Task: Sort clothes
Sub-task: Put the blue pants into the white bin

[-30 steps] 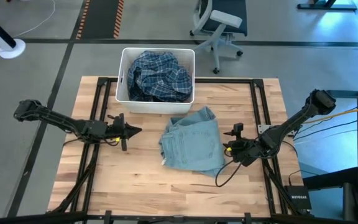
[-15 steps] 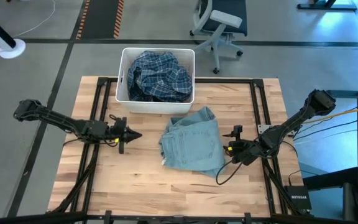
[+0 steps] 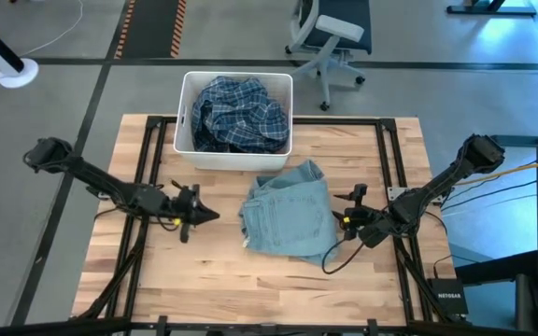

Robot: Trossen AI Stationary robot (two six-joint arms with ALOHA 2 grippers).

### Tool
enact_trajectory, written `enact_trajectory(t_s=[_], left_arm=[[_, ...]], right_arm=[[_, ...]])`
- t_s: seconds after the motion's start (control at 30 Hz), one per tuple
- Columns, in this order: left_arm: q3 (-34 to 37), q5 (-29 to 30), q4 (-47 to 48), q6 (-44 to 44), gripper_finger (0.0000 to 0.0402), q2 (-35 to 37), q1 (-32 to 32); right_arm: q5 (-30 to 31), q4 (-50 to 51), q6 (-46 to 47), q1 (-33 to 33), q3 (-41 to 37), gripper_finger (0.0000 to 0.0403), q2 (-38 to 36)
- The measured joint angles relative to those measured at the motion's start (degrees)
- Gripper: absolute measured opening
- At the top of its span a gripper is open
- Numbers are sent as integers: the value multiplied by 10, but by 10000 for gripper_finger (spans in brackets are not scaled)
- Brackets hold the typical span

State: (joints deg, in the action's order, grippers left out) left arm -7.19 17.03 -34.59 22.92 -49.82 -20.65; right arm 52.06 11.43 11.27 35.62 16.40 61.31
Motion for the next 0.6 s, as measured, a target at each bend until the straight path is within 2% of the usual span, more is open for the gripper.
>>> enact_trajectory(t_s=[0.3,0.4,0.6], left_arm=[[-76,33,-4,-4,0,-174,-5],[-89,34,-37,4,0,-226,-4],[-101,36,-91,52,0,-286,4]], right_arm=[[15,-15,3,0,0,275,36],[15,-15,20,0,0,275,60],[16,-53,30,0,0,275,103]])
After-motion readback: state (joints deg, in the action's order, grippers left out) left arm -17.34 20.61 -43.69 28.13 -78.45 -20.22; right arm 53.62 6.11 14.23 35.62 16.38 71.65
